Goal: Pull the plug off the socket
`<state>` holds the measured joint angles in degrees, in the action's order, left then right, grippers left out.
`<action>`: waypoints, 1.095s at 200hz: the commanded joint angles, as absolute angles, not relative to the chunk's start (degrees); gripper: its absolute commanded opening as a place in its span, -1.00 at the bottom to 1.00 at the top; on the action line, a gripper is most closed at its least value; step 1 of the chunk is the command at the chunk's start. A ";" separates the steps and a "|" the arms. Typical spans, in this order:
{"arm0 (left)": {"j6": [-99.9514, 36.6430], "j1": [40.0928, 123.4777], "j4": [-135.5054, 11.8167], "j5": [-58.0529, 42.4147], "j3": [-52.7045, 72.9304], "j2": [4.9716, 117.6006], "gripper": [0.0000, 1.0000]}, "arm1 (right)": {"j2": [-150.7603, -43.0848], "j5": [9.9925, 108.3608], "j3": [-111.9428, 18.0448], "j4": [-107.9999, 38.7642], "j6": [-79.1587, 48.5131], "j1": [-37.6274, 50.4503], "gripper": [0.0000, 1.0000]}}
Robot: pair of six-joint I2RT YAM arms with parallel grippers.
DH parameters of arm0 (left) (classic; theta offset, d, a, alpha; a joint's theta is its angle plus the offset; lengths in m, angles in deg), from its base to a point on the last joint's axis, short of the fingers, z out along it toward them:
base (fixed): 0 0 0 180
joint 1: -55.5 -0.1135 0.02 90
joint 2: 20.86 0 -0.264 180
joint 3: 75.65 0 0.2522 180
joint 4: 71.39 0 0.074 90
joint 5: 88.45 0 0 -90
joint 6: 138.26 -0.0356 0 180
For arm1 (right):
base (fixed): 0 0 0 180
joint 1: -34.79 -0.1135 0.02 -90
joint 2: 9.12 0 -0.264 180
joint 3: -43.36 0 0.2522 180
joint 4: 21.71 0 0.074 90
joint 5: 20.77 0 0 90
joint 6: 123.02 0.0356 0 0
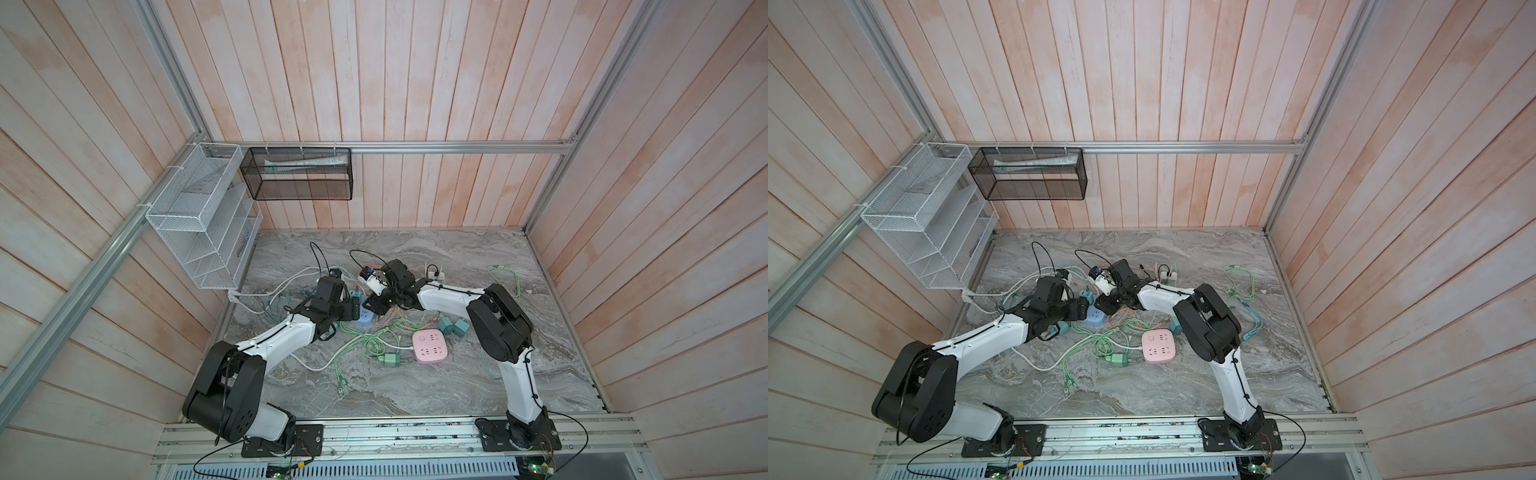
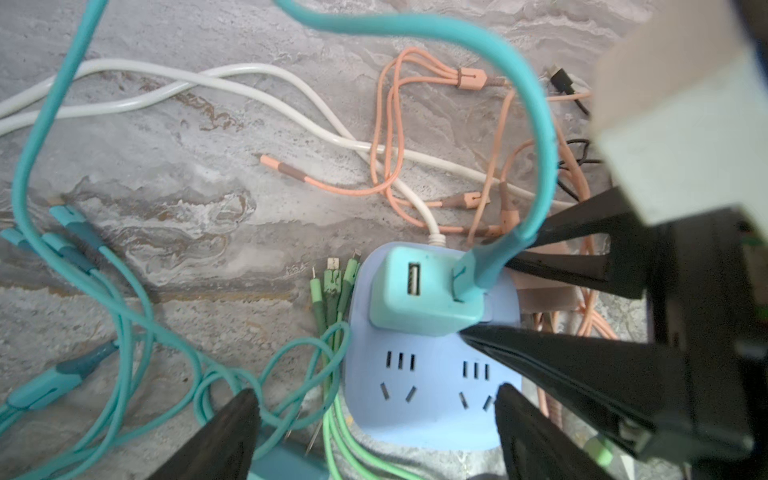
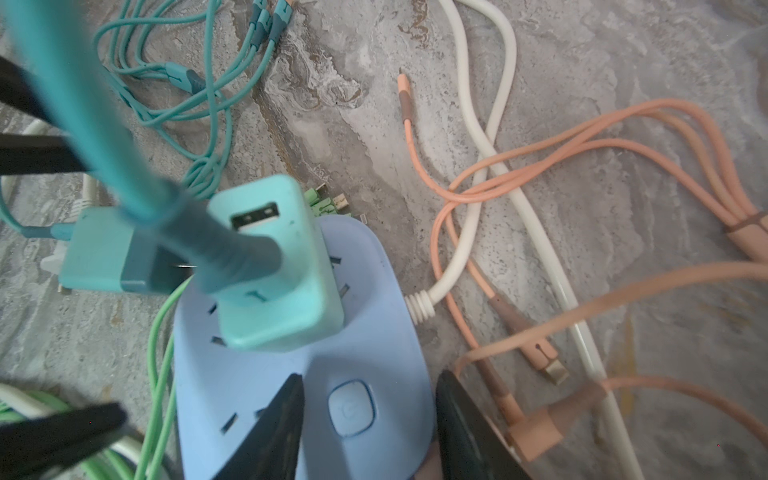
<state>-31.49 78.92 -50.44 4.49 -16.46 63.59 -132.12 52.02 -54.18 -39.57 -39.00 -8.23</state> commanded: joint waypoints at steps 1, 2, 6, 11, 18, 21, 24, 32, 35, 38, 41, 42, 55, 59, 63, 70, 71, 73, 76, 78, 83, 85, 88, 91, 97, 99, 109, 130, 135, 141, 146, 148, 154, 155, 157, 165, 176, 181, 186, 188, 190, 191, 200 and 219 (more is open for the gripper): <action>-32.76 79.16 -52.80 4.19 -14.54 65.43 0.78 | -135.55 54.10 -52.50 -46.86 -38.85 -7.22 0.00; -32.73 79.15 -52.84 4.19 -14.57 65.44 0.78 | -135.49 54.06 -52.40 -46.83 -38.79 -7.22 0.00; -32.83 79.15 -53.02 4.19 -14.50 65.60 0.78 | -135.19 53.67 -52.25 -46.66 -38.57 -7.14 0.00; -32.80 79.15 -53.33 4.26 -14.51 65.79 0.77 | -134.84 53.02 -52.08 -46.41 -38.39 -6.96 0.00; -32.89 79.16 -53.63 4.28 -14.38 66.10 0.77 | -134.35 52.04 -51.88 -46.04 -38.03 -6.82 0.01; -32.88 79.20 -53.76 4.28 -14.32 66.19 0.77 | -134.08 51.62 -51.80 -45.83 -37.86 -6.74 0.01; -32.93 79.21 -53.82 4.28 -14.29 66.30 0.77 | -133.82 51.28 -51.78 -45.72 -37.77 -6.65 0.01; -33.07 79.23 -54.03 4.28 -14.09 66.71 0.76 | -133.29 50.38 -51.61 -45.43 -37.52 -6.48 0.03; -33.18 79.23 -54.09 4.28 -13.92 66.81 0.76 | -133.09 50.11 -51.75 -45.34 -37.43 -6.43 0.03; -33.17 79.23 -54.03 4.35 -13.77 66.98 0.76 | -132.99 49.91 -51.79 -45.36 -37.32 -6.36 0.04; -33.18 79.27 -53.99 4.43 -13.62 67.18 0.76 | -132.86 49.73 -51.83 -45.33 -37.28 -6.30 0.04; -33.21 79.25 -53.96 4.44 -13.58 67.24 0.75 | -132.78 49.72 -51.85 -45.36 -37.22 -6.27 0.05; -33.21 79.24 -53.76 4.86 -12.94 68.14 0.75 | -132.52 49.63 -52.04 -45.47 -37.21 -6.10 0.06; -33.18 79.24 -53.61 4.97 -12.74 68.40 0.75 | -132.49 49.70 -52.19 -45.61 -37.27 -6.07 0.07; -33.10 79.23 -53.58 5.06 -12.55 68.68 0.75 | -132.50 49.80 -52.30 -45.71 -37.34 -6.07 0.07; -33.08 79.34 -53.79 5.08 -12.38 68.97 0.73 | -132.52 49.87 -52.35 -45.96 -37.57 -6.07 0.07; -33.07 79.33 -53.82 5.07 -12.35 69.01 0.73 | -132.52 49.93 -52.42 -45.99 -37.62 -6.07 0.07; -33.04 79.36 -53.95 5.07 -12.32 69.11 0.73 | -132.59 49.97 -52.40 -46.12 -37.67 -6.07 0.07; -33.04 79.32 -54.06 5.07 -12.26 69.21 0.73 | -132.68 49.91 -52.44 -46.17 -37.73 -6.07 0.07; -33.03 79.32 -54.21 5.07 -12.28 69.25 0.73 | -132.74 49.90 -52.45 -46.23 -37.83 -6.07 0.07; -33.05 79.38 -54.43 5.00 -12.31 69.39 0.72 | -132.91 49.88 -52.34 -46.28 -37.90 -6.07 0.07; -33.05 79.44 -54.56 4.92 -12.27 69.45 0.72 | -132.99 49.89 -52.32 -46.28 -37.93 -6.07 0.07; -33.07 79.45 -54.75 4.90 -12.25 69.55 0.72 | -133.04 49.82 -52.19 -46.28 -37.89 -6.07 0.07; -33.13 79.46 -54.92 4.89 -12.18 69.65 0.71 | -133.08 49.74 -52.10 -46.33 -37.94 -6.07 0.07; -33.21 79.51 -54.90 4.96 -12.07 69.90 0.70 | -133.17 49.51 -51.85 -46.20 -37.88 -6.07 0.07; -33.27 79.56 -54.90 5.02 -12.01 70.01 0.70 | -133.21 49.36 -51.84 -46.15 -37.93 -6.07 0.07; -33.34 79.66 -54.59 5.32 -11.63 70.66 0.70 | -133.38 49.02 -51.44 -45.96 -37.77 -6.02 0.07; -33.52 79.85 -53.83 6.01 -10.75 72.07 0.67 | -133.67 48.84 -51.02 -45.67 -37.68 -5.99 0.07; -33.46 79.84 -53.89 6.23 -10.74 72.26 0.67 | -133.80 48.92 -50.91 -45.71 -37.73 -5.99 0.07; -33.42 79.84 -54.00 6.45 -10.74 72.38 0.67 | -133.82 48.86 -50.93 -45.87 -37.77 -5.96 0.07; -33.46 79.84 -54.19 6.47 -10.74 72.44 0.66 | -133.91 48.85 -50.83 -45.88 -37.83 -5.90 0.07; -33.44 79.89 -54.26 6.47 -10.74 72.47 0.66 | -133.94 48.86 -50.75 -45.85 -37.83 -5.90 0.07; -33.52 79.84 -54.52 6.39 -10.81 72.57 0.65 | -134.01 48.83 -50.60 -45.92 -37.89 -5.90 0.08; -33.51 79.89 -54.53 6.34 -10.82 72.57 0.65 | -134.01 48.84 -50.58 -45.93 -37.96 -5.90 0.08; -33.50 79.85 -54.61 6.31 -10.82 72.66 0.64 | -134.01 48.88 -50.51 -45.93 -38.01 -5.90 0.08; -33.65 79.97 -54.92 6.20 -10.74 72.82 0.61 | -134.09 48.80 -50.25 -45.97 -38.01 -5.81 0.07; -33.65 79.93 -54.81 6.37 -10.44 73.34 0.60 | -133.99 48.75 -49.88 -45.87 -38.03 -5.72 0.07; -33.60 79.93 -54.72 6.39 -10.30 73.66 0.57 | -133.97 48.75 -49.68 -45.76 -37.95 -5.64 0.07; -33.62 79.96 -54.73 6.40 -10.21 73.87 0.57 | -133.96 48.75 -49.47 -45.62 -37.83 -5.64 0.08; -33.59 79.94 -54.72 6.39 -10.21 73.95 0.57 | -133.91 48.79 -49.38 -45.54 -37.78 -5.64 0.08; -33.65 79.93 -54.81 6.39 -10.21 74.04 0.56 | -133.95 48.70 -49.34 -45.46 -37.77 -5.64 0.08; -33.66 79.93 -54.81 6.39 -10.21 74.09 0.56 | -133.94 48.68 -49.29 -45.43 -37.77 -5.64 0.07; -33.63 79.93 -54.99 6.32 -10.21 74.33 0.56 | -133.90 48.45 -49.11 -45.23 -37.67 -5.55 0.07; -33.60 80.16 -55.50 6.30 -10.21 74.74 0.51 | -134.09 48.22 -49.06 -45.05 -37.56 -5.55 0.05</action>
